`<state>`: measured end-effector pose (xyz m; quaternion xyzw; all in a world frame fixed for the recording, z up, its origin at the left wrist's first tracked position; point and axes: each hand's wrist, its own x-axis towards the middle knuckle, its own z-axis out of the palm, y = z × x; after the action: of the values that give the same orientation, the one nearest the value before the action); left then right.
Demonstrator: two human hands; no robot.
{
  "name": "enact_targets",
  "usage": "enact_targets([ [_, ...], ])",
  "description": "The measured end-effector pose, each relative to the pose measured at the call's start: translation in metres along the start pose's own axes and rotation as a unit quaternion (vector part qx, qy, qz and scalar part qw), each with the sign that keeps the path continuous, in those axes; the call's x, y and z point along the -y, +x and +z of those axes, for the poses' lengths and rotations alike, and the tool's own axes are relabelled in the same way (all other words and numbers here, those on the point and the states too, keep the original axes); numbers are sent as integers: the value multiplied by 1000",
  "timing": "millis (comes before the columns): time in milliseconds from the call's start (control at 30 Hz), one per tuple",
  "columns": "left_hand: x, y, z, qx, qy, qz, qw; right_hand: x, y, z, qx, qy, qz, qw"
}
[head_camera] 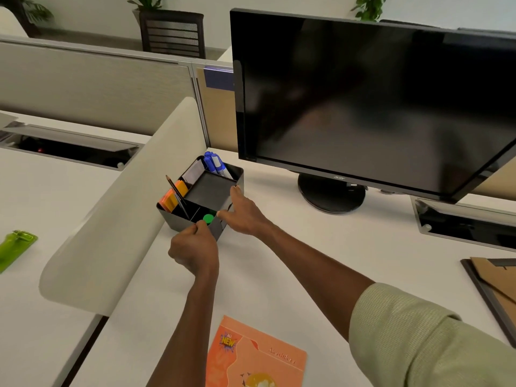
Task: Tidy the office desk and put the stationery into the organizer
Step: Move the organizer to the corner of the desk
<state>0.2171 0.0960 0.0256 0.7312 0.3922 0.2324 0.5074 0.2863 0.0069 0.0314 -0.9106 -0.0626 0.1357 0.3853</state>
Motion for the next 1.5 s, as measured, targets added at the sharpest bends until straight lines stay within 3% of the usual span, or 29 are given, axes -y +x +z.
enact_targets([
  [333,-2,15,10,-9,-28,-64,998,6,18,-6,45,-50,-17,998],
  [1200,-5,27,12,-4,-43,-54,998,17,32,-12,120,-110,-16,987],
  [1500,15,-1,-21,19,-19,-15,1000,9,-5,-8,-9,3,75,997],
])
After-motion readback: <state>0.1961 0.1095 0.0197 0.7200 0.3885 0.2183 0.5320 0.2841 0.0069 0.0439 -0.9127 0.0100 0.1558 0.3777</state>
